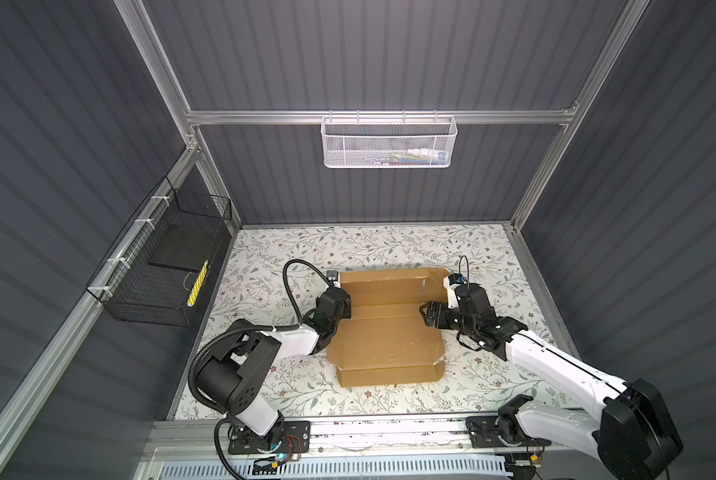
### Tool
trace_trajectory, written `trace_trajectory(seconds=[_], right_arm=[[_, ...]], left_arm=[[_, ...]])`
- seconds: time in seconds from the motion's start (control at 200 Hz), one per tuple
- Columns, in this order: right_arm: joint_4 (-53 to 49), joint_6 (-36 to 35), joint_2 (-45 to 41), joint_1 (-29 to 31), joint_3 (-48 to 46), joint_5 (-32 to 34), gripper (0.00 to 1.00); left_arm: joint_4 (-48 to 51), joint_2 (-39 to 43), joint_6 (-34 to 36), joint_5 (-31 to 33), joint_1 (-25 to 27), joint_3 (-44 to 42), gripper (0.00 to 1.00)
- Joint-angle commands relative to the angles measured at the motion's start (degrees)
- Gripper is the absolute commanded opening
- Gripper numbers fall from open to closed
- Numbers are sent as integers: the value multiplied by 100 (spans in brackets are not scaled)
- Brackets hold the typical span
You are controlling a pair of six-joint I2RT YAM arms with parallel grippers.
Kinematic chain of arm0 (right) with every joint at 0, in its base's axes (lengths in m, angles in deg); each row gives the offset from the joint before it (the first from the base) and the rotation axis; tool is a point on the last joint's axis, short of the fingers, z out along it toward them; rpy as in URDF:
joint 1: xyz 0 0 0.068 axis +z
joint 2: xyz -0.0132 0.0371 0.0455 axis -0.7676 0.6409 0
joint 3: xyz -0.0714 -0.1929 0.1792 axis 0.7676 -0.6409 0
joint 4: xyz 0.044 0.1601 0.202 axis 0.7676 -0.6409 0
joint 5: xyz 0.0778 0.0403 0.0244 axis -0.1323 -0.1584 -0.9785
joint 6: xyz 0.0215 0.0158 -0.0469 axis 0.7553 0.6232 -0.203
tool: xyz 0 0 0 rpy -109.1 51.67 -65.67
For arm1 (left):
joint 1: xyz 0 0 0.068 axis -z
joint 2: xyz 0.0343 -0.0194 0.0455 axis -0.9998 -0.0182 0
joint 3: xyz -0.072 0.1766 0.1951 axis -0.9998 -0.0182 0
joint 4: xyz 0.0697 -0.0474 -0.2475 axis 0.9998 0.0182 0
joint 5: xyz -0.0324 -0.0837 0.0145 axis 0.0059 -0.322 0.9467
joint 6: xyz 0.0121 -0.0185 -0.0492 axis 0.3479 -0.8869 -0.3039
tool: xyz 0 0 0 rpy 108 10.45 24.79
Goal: Fold the paper box
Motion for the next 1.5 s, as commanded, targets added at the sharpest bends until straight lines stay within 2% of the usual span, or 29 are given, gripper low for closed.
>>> trace_trajectory(seconds=[0.0, 0.495, 0.956, 1.496], right_arm=[[445, 0, 200, 28, -85, 73, 86], [1316, -313, 1269, 29, -173, 473, 87], [1873, -522, 1701, 28, -431, 846, 89], [2419, -277, 2237, 32, -414, 680, 92]], left_arm=[[479, 43, -87, 43, -22, 216, 0], [767, -10, -87, -37, -31, 407, 0], [947, -1, -131, -72, -57, 530, 0], [1037, 100, -115, -81, -66, 513, 0]])
